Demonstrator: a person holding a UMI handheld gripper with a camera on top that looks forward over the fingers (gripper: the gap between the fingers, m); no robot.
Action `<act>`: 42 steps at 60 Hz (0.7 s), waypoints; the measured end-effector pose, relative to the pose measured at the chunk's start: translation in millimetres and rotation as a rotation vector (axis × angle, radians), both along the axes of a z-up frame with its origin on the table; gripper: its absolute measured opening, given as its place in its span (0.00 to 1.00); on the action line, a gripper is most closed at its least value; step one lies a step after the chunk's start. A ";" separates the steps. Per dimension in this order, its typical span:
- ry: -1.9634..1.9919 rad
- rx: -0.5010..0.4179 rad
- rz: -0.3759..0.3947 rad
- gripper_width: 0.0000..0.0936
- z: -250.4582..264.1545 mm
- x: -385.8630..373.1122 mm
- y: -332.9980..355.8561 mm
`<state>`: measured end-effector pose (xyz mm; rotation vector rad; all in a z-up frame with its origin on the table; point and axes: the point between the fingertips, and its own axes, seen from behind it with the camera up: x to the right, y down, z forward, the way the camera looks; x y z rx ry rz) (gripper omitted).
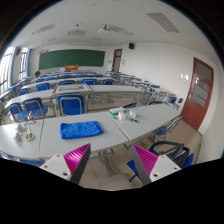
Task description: Fold towel
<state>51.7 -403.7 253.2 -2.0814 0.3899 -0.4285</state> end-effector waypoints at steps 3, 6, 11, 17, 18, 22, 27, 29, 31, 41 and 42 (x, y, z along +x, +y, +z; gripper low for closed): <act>0.002 -0.003 0.007 0.91 -3.3 -3.2 -1.2; 0.007 -0.012 0.015 0.91 -8.3 -8.7 -1.8; 0.020 -0.035 0.035 0.91 -24.7 -25.2 2.0; 0.063 -0.067 0.100 0.91 -56.7 -65.2 19.6; 0.071 -0.072 0.116 0.91 -62.6 -73.6 24.5; 0.101 -0.093 0.187 0.92 -85.2 -108.0 50.3; 0.130 -0.095 0.273 0.92 -109.8 -147.8 97.2; 0.139 -0.097 0.302 0.91 -120.4 -162.2 118.5; 0.141 -0.099 0.328 0.92 -130.3 -174.1 140.4; 0.109 -0.089 0.378 0.91 -170.5 -199.2 252.3; 0.101 -0.091 0.380 0.91 -174.8 -198.8 262.6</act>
